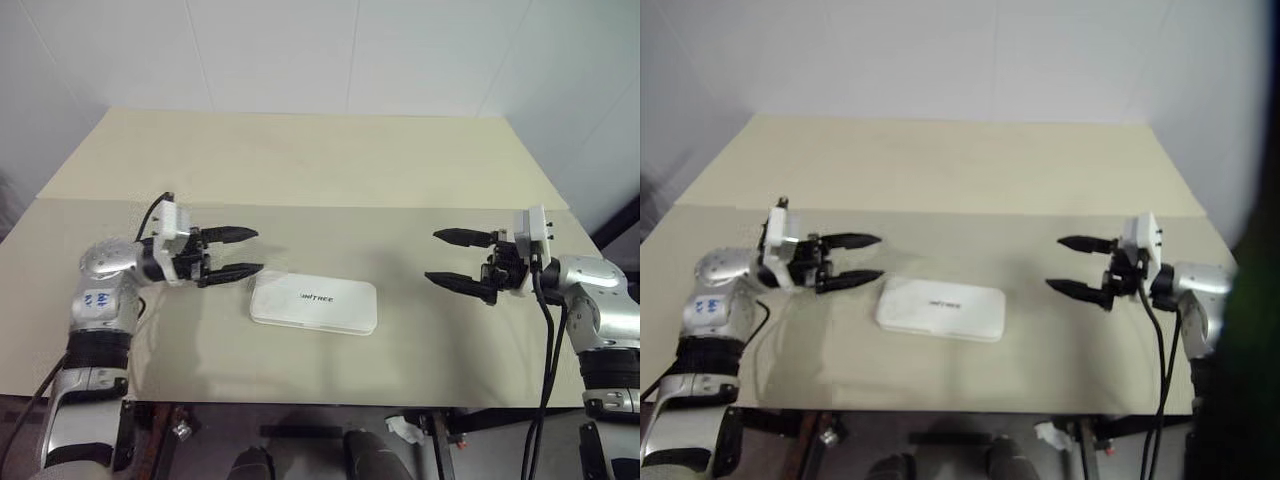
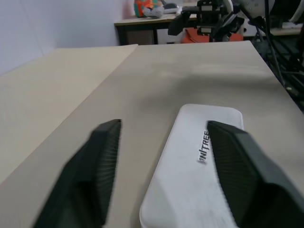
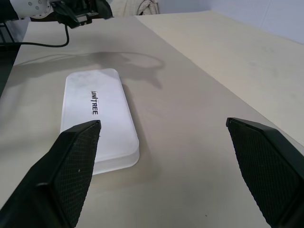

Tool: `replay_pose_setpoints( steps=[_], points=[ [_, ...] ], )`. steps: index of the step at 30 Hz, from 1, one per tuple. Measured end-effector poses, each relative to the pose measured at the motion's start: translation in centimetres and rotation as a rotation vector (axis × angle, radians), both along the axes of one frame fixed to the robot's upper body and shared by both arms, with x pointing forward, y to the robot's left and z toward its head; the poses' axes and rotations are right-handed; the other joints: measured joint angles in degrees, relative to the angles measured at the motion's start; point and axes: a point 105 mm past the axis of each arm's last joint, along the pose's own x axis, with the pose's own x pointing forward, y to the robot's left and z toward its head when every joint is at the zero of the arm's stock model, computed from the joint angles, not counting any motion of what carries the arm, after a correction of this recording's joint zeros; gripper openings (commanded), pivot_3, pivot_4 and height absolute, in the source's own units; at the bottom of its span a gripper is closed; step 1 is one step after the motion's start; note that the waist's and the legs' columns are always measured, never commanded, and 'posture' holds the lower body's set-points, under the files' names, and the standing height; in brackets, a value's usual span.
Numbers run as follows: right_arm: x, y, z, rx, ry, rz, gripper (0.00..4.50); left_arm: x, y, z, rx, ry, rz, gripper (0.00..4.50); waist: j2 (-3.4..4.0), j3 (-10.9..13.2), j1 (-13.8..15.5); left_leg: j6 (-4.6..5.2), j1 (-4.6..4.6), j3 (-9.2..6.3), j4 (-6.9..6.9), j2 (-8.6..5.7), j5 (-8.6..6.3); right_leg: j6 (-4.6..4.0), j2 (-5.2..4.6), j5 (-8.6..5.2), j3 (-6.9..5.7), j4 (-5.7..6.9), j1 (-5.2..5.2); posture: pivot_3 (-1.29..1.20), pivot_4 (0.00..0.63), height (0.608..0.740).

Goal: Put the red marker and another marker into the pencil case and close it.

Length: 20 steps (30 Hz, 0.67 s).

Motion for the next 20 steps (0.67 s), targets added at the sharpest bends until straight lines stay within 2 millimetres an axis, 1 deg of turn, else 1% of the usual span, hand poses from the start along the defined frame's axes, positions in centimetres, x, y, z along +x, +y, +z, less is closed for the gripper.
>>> replay_pose_setpoints(
  steps=[1, 2, 9, 13, 20],
  points=[
    [0.0, 0.2, -0.1, -0.001, 0.003, 0.009, 4.50, -0.3, 0.4, 0.1, -0.007, -0.002, 0.003, 4.45, 0.00, 0.0, -0.1, 0.00, 0.02, 0.02, -0.01, 0.00, 0.00, -0.01, -0.01, -0.01, 0.00, 0.00, 0.00, 0.00, 0.150, 0.740],
    [0.0, 0.2, -0.2, -0.003, 0.010, 0.011, 4.50, -0.5, 0.8, 0.2, -0.005, -0.003, 0.009, 4.48, 0.00, 0.0, -0.1, 0.00, 0.02, 0.01, -0.02, 0.00, 0.00, -0.02, -0.01, -0.01, -0.01, 0.00, 0.00, 0.00, 0.150, 0.740],
    [0.1, 0.1, -0.3, -0.010, 0.026, 0.025, 4.50, -2.3, 2.2, -0.2, -0.026, 0.042, -0.013, 4.48, 0.01, 0.0, -0.2, -0.01, 0.01, 0.01, -0.08, 0.02, -0.01, -0.06, -0.01, -0.03, -0.04, -0.05, -0.02, 0.00, 0.150, 0.740],
    [0.1, 0.0, -0.1, -0.018, 0.027, 0.022, 4.50, -2.7, 2.8, 0.5, -0.049, 0.021, -0.030, 4.48, 0.01, 0.0, -0.2, -0.01, 0.02, 0.02, -0.06, 0.02, -0.01, -0.08, -0.02, -0.04, -0.05, -0.06, -0.01, 0.00, 0.150, 0.740],
    [-0.4, 0.8, 0.3, -0.016, 0.007, 0.036, 4.50, -3.1, 3.1, 0.2, -0.034, 0.021, -0.035, 4.48, 0.02, 0.0, -0.4, -0.03, 0.01, 0.02, -0.13, 0.04, -0.02, -0.10, -0.02, -0.06, -0.05, -0.13, -0.02, 0.00, 0.150, 0.740]
  ],
)
